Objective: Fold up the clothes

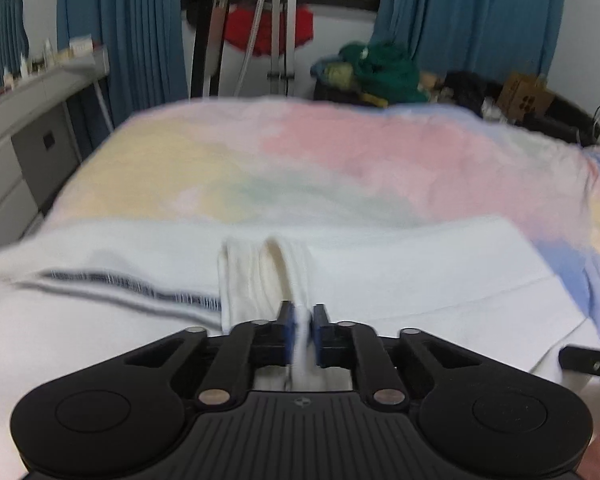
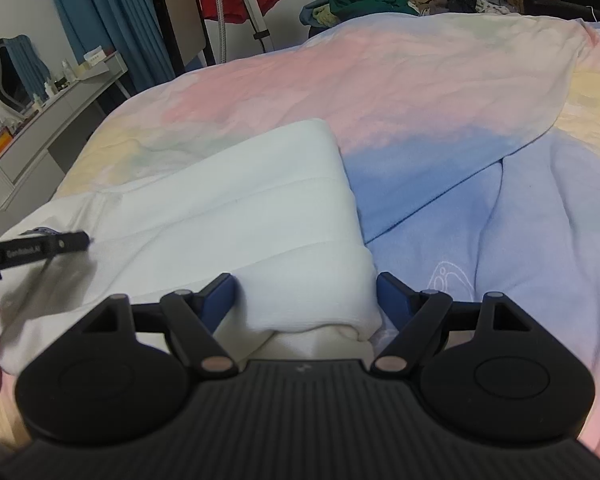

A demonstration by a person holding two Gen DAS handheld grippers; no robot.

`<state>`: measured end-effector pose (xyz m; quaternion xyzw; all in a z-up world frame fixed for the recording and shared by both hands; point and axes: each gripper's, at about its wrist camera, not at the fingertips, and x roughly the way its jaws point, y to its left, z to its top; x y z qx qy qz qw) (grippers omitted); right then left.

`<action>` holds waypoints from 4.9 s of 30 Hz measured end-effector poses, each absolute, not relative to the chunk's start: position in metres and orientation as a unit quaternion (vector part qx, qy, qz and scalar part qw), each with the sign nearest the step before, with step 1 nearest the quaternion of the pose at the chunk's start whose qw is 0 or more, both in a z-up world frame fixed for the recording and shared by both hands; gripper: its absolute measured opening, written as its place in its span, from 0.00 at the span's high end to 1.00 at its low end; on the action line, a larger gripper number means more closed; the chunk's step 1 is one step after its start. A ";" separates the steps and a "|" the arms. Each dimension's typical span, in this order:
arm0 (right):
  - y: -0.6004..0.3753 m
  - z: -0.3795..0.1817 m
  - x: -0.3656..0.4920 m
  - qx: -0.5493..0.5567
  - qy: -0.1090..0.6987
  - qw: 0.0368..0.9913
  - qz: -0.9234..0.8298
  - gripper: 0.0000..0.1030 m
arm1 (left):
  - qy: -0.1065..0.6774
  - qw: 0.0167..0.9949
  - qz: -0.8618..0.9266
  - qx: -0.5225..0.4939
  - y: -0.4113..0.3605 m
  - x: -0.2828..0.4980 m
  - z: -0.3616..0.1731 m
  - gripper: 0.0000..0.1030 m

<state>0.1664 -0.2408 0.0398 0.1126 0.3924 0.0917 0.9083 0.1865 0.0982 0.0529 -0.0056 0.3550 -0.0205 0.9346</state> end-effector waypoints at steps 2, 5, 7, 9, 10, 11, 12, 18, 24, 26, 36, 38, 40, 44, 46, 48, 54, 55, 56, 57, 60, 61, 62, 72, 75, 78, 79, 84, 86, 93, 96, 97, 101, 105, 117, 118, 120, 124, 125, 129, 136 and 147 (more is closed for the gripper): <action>-0.240 0.043 0.163 0.114 0.379 0.914 0.092 0.21 | 0.330 0.944 -0.021 -0.004 0.100 0.184 0.066 0.92; -0.239 0.049 0.158 0.119 0.357 0.922 0.093 0.21 | 0.328 0.944 -0.020 -0.007 0.103 0.187 0.067 0.92; -0.239 0.054 0.155 0.116 0.339 0.929 0.096 0.22 | 0.350 0.937 -0.021 -0.007 0.104 0.193 0.054 0.91; -0.236 0.058 0.152 0.104 0.325 0.934 0.101 0.24 | 0.374 0.927 -0.022 -0.004 0.104 0.198 0.038 0.90; -0.234 0.059 0.151 0.097 0.319 0.937 0.104 0.24 | 0.383 0.923 -0.022 -0.004 0.105 0.200 0.031 0.90; -0.232 0.061 0.150 0.090 0.312 0.940 0.106 0.24 | 0.385 0.923 -0.021 -0.003 0.104 0.200 0.029 0.89; -0.229 0.061 0.150 0.081 0.311 0.940 0.111 0.24 | 0.382 0.924 -0.019 -0.002 0.104 0.198 0.028 0.88; -0.209 0.038 0.160 -0.006 0.354 0.927 0.122 0.18 | 0.345 0.938 0.009 -0.021 0.106 0.166 0.040 0.60; -0.216 0.040 0.160 0.016 0.353 0.927 0.125 0.18 | 0.340 0.935 0.070 -0.069 0.130 0.114 0.059 0.22; -0.218 0.040 0.158 0.020 0.354 0.927 0.123 0.18 | 0.334 0.932 0.093 -0.103 0.149 0.097 0.065 0.17; -0.230 0.042 0.145 0.061 0.366 0.923 0.105 0.20 | 0.300 0.874 0.203 -0.325 0.230 0.041 0.062 0.14; -0.230 0.044 0.142 0.065 0.364 0.923 0.105 0.20 | 0.296 0.866 0.212 -0.344 0.240 0.039 0.058 0.14; -0.230 0.046 0.139 0.065 0.359 0.925 0.102 0.20 | 0.303 0.852 0.223 -0.363 0.249 0.042 0.052 0.14; -0.232 0.049 0.140 0.069 0.351 0.928 0.099 0.20 | 0.314 0.823 0.232 -0.414 0.275 0.045 0.034 0.14; -0.232 0.049 0.141 0.070 0.352 0.928 0.096 0.20 | 0.305 0.812 0.235 -0.439 0.294 0.047 0.030 0.14; -0.232 0.049 0.142 0.067 0.351 0.929 0.093 0.20 | 0.289 0.796 0.256 -0.467 0.314 0.046 0.026 0.15; -0.227 0.045 0.146 0.045 0.352 0.931 0.084 0.20 | 0.246 0.759 0.279 -0.534 0.365 0.044 0.016 0.19; -0.227 0.042 0.148 0.043 0.356 0.930 0.084 0.20 | 0.237 0.757 0.281 -0.540 0.369 0.044 0.014 0.20; -0.227 0.038 0.150 0.043 0.363 0.927 0.083 0.20 | 0.228 0.756 0.283 -0.545 0.374 0.043 0.013 0.25; -0.226 0.035 0.152 0.043 0.369 0.925 0.084 0.20 | 0.224 0.754 0.286 -0.547 0.376 0.042 0.011 0.30; -0.232 0.027 0.158 0.068 0.385 0.916 0.090 0.18 | 0.214 0.763 0.286 -0.539 0.381 0.046 0.012 0.64; -0.235 0.025 0.161 0.079 0.391 0.912 0.093 0.17 | 0.217 0.774 0.287 -0.521 0.379 0.051 0.016 0.72; -0.238 0.023 0.164 0.092 0.399 0.907 0.096 0.17 | 0.221 0.788 0.289 -0.496 0.373 0.056 0.023 0.75; -0.270 0.034 0.168 0.167 0.399 0.897 0.098 0.16 | 0.164 0.904 0.312 -0.243 0.242 0.074 0.110 0.80; -0.277 0.041 0.164 0.153 0.383 0.907 0.086 0.16 | 0.128 0.934 0.291 -0.162 0.181 0.080 0.137 0.81; -0.286 0.047 0.162 0.144 0.367 0.916 0.070 0.16 | 0.098 0.957 0.258 -0.093 0.117 0.090 0.156 0.82; -0.291 0.048 0.163 0.148 0.364 0.917 0.066 0.16 | 0.090 0.962 0.247 -0.074 0.093 0.094 0.157 0.82; -0.321 0.050 0.164 0.210 0.352 0.911 0.051 0.16 | 0.065 0.978 0.194 0.026 -0.027 0.107 0.140 0.82; -0.334 0.048 0.163 0.237 0.348 0.906 0.039 0.16 | 0.068 0.981 0.172 0.066 -0.071 0.111 0.116 0.82; -0.371 0.042 0.162 0.320 0.326 0.889 0.016 0.16 | 0.130 0.967 0.111 0.188 -0.179 0.125 0.015 0.82; -0.376 0.040 0.163 0.340 0.318 0.885 0.023 0.16 | 0.137 0.961 0.096 0.222 -0.202 0.133 -0.007 0.80; -0.374 0.040 0.163 0.342 0.316 0.884 0.031 0.16 | 0.140 0.959 0.090 0.230 -0.207 0.135 -0.010 0.79; -0.367 0.042 0.163 0.356 0.307 0.880 0.070 0.16 | 0.161 0.955 0.076 0.236 -0.220 0.145 -0.011 0.74; -0.362 0.041 0.163 0.392 0.304 0.860 0.123 0.16 | 0.184 0.946 0.045 0.263 -0.221 0.134 -0.007 0.48; -0.334 0.031 0.169 0.439 0.349 0.792 0.240 0.14 | 0.229 0.935 0.024 0.270 -0.083 0.052 0.009 0.17; -0.329 0.031 0.169 0.434 0.352 0.792 0.245 0.14 | 0.231 0.938 0.029 0.256 -0.074 0.049 0.010 0.17; -0.320 0.032 0.170 0.419 0.359 0.795 0.251 0.14 | 0.239 0.943 0.044 0.226 -0.060 0.045 0.012 0.17; -0.302 0.031 0.177 0.375 0.374 0.814 0.238 0.14 | 0.253 0.949 0.072 0.174 -0.038 0.042 0.017 0.17; -0.296 0.031 0.178 0.363 0.373 0.821 0.235 0.14 | 0.253 0.949 0.074 0.173 -0.037 0.042 0.018 0.17; -0.284 0.035 0.178 0.333 0.352 0.847 0.218 0.15 | 0.252 0.950 0.080 0.167 -0.031 0.044 0.020 0.15; -0.275 0.034 0.173 0.286 0.338 0.880 0.171 0.42 | 0.250 0.952 0.090 0.156 -0.022 0.048 0.024 0.13; -0.304 0.056 0.155 0.316 0.284 0.883 0.198 0.55 | 0.235 0.960 0.088 0.122 -0.010 0.043 0.034 0.13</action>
